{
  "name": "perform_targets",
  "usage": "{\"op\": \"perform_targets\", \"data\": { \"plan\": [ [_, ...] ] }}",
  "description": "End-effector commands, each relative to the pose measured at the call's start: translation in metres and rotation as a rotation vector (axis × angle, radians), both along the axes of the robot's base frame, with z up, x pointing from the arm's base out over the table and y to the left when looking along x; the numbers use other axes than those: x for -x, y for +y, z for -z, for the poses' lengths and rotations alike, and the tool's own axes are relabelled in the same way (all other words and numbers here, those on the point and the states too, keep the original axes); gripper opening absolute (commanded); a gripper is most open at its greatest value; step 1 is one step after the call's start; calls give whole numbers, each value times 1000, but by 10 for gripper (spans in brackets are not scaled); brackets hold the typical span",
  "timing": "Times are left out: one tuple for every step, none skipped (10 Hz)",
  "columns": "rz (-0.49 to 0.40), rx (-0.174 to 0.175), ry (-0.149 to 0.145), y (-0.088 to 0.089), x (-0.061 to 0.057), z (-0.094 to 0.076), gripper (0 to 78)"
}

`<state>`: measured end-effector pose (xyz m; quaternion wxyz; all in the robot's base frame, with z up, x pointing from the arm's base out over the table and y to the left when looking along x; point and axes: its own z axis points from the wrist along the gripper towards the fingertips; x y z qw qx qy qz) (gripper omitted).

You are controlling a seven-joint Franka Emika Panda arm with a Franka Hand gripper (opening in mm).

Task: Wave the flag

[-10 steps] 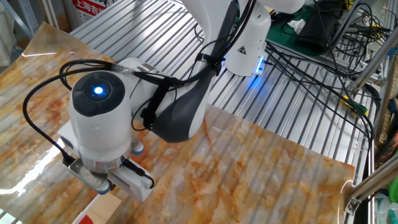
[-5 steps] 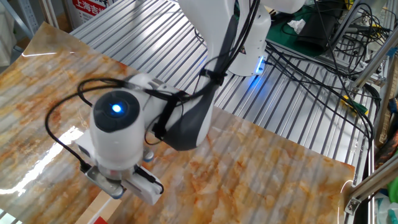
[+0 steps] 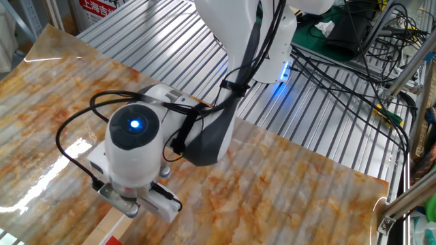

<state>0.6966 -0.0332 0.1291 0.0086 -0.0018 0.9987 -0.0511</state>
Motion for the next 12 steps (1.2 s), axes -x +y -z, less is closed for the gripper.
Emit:
{"op": "perform_targets", "data": {
  "plan": [
    [5,1,13,-7,1,3,11],
    [5,0,13,-7,1,6,11],
    [5,-1,12,-7,2,8,11],
    [3,-1,11,-7,2,11,11],
    [2,-1,11,-7,2,11,11],
    [2,-3,11,-7,2,11,11],
    [2,-2,10,-7,2,11,11],
    [2,-2,10,-7,2,12,11],
    [4,-2,9,-8,2,13,11],
    [0,-10,6,-7,3,13,11],
    [1,-32,6,-7,3,14,11],
    [1,-42,6,-7,3,14,11]
  ]
}}
